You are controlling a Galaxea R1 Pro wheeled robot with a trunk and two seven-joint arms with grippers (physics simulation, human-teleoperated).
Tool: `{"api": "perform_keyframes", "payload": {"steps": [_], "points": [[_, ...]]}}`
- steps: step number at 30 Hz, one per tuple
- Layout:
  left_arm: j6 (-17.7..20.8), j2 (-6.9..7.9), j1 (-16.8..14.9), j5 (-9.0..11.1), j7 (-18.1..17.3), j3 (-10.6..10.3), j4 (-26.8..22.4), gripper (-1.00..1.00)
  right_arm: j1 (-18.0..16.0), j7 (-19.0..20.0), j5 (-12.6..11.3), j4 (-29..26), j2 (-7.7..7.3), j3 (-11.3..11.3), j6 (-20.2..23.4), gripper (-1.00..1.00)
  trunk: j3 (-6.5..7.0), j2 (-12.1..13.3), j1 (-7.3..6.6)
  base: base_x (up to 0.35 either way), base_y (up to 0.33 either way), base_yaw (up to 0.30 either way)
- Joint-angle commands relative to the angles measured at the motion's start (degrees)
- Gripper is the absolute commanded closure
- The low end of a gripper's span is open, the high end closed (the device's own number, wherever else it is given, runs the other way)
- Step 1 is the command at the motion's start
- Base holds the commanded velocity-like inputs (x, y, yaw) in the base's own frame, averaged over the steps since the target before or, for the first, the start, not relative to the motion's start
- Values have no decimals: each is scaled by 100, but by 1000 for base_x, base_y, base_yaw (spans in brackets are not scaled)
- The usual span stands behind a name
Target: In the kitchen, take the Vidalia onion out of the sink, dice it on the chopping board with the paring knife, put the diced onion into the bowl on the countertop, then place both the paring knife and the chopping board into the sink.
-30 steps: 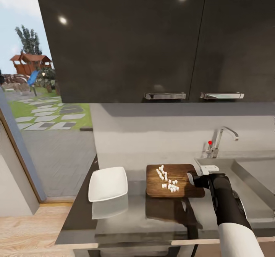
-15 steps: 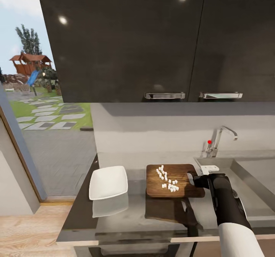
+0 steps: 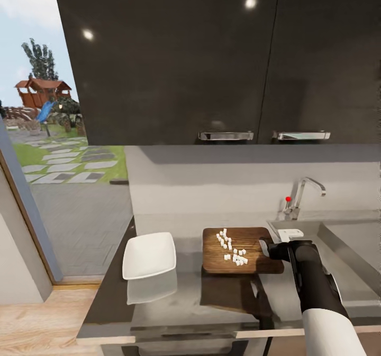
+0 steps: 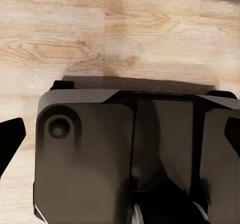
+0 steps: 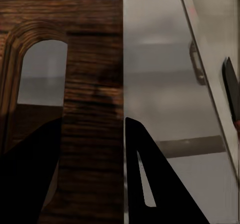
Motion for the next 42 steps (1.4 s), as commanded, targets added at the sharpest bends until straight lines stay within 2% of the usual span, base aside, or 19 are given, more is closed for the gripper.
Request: {"api": "perform_keyframes", "payload": {"steps": [1, 14, 42], "points": [[-32, -4, -8, 61, -36, -46, 28, -100, -4, 58, 56, -5, 6, -16, 8, 100, 6, -4, 3, 0, 0, -83], [-32, 23, -8, 61, -36, -46, 28, -100, -4, 58, 56, -3, 6, -16, 8, 100, 107, -4, 3, 0, 13, -76], [-32, 14, -8, 61, -36, -46, 28, -100, -4, 58, 56, -5, 6, -16, 8, 100, 110, -4, 3, 0, 282, -1]]}}
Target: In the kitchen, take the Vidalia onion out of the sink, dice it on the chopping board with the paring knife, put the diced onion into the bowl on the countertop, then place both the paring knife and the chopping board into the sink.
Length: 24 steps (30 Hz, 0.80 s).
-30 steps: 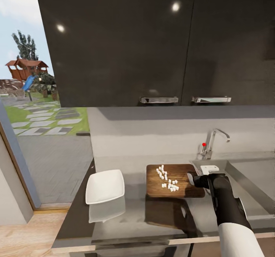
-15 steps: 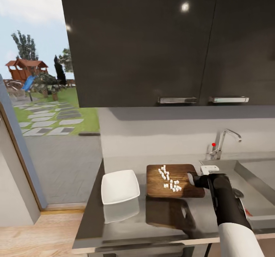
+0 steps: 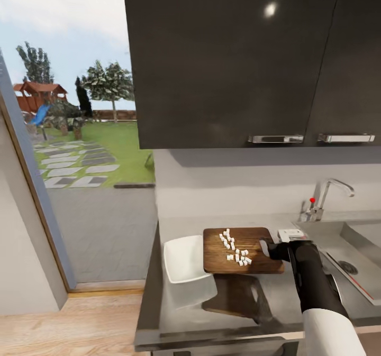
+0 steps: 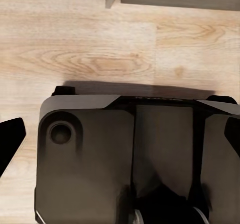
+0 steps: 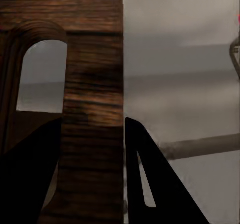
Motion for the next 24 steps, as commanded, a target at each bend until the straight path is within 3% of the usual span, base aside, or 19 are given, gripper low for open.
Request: {"api": "perform_keyframes", "payload": {"steps": [1, 8, 24], "points": [[-32, -2, -7, 60, -38, -46, 27, -100, -5, 58, 26, -7, 7, -16, 15, 100, -2, -6, 2, 0, 288, 0], [-35, -1, -7, 60, -38, -46, 27, -100, -5, 58, 26, -7, 7, -16, 14, 100, -2, -6, 2, 0, 260, 0], [-41, 0, -7, 60, -38, -46, 27, -100, -5, 58, 26, -7, 7, -16, 15, 100, -2, -6, 2, 35, 92, 0]]}}
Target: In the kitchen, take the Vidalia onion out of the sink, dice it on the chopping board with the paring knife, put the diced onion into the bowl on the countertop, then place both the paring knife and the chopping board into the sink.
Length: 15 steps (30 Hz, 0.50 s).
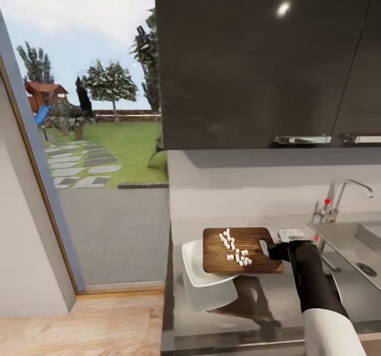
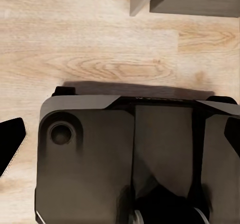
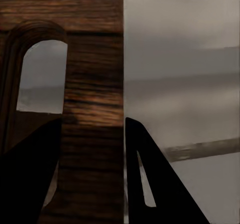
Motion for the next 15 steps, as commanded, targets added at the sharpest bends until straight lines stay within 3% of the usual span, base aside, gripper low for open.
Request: {"api": "perform_keyframes", "payload": {"steps": [1, 11, 15], "points": [[-33, -3, -8, 61, -37, -46, 28, -100, -4, 58, 52, -6, 6, -16, 10, 100, -2, -4, 4, 117, 169, 0], [-33, -4, -8, 61, -37, -46, 28, -100, -4, 58, 52, -5, 6, -16, 10, 100, -2, -4, 4, 119, 165, 0], [-33, -5, -8, 61, -37, -46, 28, -100, -4, 58, 52, -6, 6, -16, 10, 100, -2, -4, 4, 37, 57, 0]]}}
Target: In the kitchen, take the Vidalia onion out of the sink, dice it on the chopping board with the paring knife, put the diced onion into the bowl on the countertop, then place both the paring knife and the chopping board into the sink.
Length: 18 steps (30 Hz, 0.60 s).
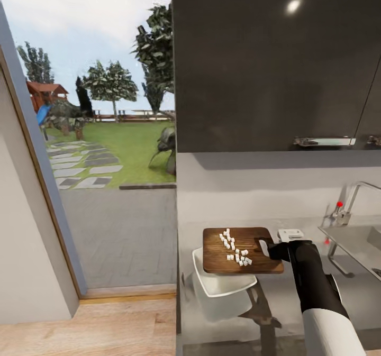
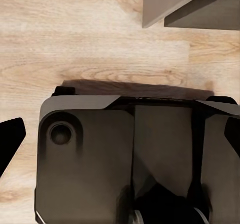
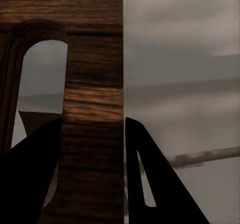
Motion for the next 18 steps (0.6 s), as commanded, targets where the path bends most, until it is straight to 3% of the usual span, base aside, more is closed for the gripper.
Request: {"api": "perform_keyframes", "payload": {"steps": [1, 18], "points": [[-33, -5, -8, 61, -36, -46, 28, -100, -4, 58, 51, -5, 6, -15, 9, 100, -3, -5, 3, 5, 7, 0], [-33, -14, -8, 61, -36, -51, 28, -100, -4, 82, 51, 2, 4, -15, -1, 100, -3, -5, 3, 0, 0, 0]]}}
